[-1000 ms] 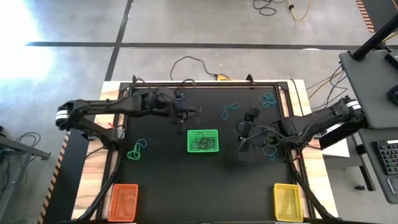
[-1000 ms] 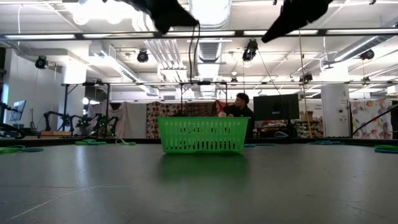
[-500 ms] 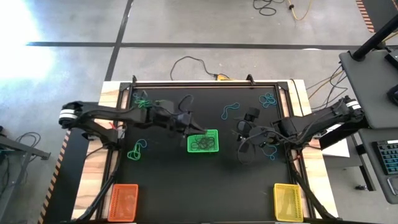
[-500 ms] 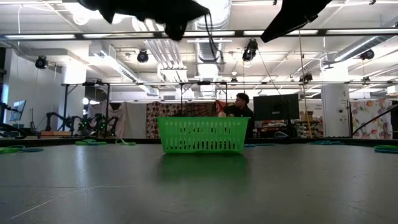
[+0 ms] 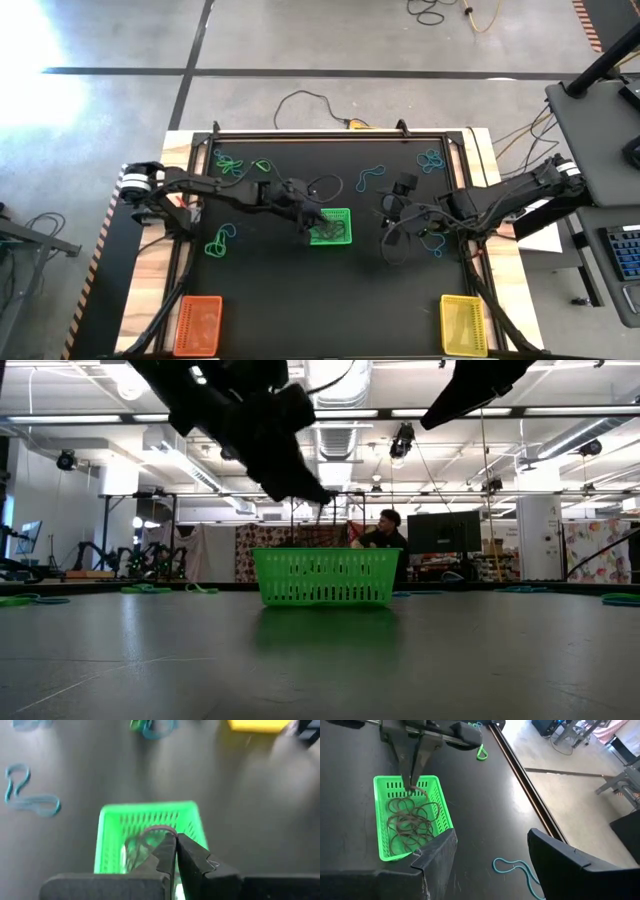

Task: Sort rubber bands into baskets
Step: Put the violet rubber band into the green basket

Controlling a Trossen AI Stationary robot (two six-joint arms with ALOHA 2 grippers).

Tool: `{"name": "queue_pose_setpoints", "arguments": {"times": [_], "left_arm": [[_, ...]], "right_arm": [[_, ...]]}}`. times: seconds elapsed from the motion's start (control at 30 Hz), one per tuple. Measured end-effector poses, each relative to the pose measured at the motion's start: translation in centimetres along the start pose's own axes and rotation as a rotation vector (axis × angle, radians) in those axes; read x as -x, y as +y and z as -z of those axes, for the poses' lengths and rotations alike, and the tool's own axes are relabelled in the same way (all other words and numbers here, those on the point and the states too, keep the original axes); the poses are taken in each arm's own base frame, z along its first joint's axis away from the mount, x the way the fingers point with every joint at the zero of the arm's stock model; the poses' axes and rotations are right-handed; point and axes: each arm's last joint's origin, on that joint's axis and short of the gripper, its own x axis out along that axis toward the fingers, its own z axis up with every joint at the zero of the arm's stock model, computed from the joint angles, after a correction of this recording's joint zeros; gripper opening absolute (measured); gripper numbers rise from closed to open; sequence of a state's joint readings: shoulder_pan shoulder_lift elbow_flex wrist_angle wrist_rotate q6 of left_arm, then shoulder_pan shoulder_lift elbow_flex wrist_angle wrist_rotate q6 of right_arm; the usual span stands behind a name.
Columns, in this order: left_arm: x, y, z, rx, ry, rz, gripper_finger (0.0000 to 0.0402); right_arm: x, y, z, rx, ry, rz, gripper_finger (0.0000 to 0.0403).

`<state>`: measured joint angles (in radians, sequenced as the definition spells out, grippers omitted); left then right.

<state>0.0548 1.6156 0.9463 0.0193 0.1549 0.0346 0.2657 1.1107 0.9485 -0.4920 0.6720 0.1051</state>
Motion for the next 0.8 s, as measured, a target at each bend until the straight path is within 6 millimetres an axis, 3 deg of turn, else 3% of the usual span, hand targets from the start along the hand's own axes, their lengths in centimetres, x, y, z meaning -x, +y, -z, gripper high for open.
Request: {"name": "queue_pose_setpoints", "arguments": {"times": [0.33,0.63,0.8], "left_arm": [[0.3,-0.1,0.8,0.026,0.171,-0.015,0.0],[-3.9,0.5,2.5,0.04,0.213,-0.016,0.0],[-5.9,0.7,1.7,0.017,0.249,-0.011,0.0]], "right_arm": [[0.0,0.0,0.0,0.003,0.004,-0.001,0.0237],[0.0,0.0,0.0,-0.014,-0.001,-0.002,0.0237],[0.0,0.0,0.0,-0.021,-0.001,-0.002,0.0237]]}}
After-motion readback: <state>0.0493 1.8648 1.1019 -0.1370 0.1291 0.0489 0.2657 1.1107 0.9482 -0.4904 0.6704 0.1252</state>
